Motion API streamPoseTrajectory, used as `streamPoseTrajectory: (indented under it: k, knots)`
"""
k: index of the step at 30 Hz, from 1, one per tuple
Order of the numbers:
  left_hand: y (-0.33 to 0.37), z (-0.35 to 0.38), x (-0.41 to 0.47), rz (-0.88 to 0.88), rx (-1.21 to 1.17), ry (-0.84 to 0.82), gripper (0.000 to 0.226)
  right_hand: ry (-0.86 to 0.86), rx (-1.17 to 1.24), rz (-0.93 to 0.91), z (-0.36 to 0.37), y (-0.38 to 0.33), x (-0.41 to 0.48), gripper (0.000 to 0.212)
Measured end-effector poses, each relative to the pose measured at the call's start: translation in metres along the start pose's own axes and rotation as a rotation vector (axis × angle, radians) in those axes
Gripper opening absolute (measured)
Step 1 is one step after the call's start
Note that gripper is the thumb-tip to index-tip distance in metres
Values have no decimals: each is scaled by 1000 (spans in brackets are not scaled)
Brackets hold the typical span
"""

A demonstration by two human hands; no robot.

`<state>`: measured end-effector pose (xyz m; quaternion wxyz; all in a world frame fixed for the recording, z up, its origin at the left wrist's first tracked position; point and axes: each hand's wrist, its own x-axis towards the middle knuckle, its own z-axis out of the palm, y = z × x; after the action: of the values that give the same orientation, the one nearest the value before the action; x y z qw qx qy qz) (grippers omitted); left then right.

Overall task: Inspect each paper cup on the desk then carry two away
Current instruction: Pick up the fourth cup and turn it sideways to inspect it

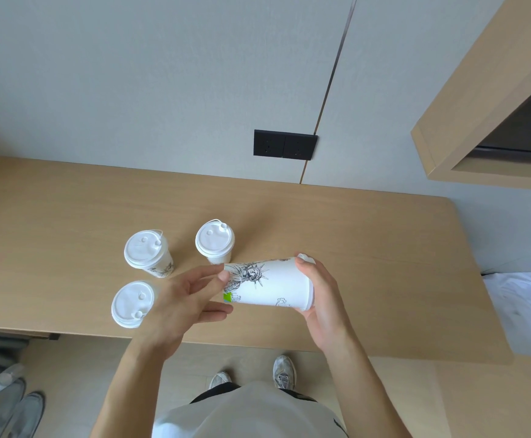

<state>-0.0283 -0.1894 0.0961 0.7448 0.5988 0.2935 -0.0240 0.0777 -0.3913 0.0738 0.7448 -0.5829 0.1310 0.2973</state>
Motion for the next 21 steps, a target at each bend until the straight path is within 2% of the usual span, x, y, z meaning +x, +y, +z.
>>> streamPoseTrajectory:
  k: [5, 9, 21]
  knots:
    - [-1, -2, -2, 25, 23, -47, 49, 23, 6, -19, -5, -2, 3, 59]
    - [2, 5, -1, -6, 33, 17, 47, -6, 26, -12, -5, -4, 1, 65]
    - [6, 13, -2, 64, 43, -17, 60, 6, 42, -38, -12, -4, 9, 68]
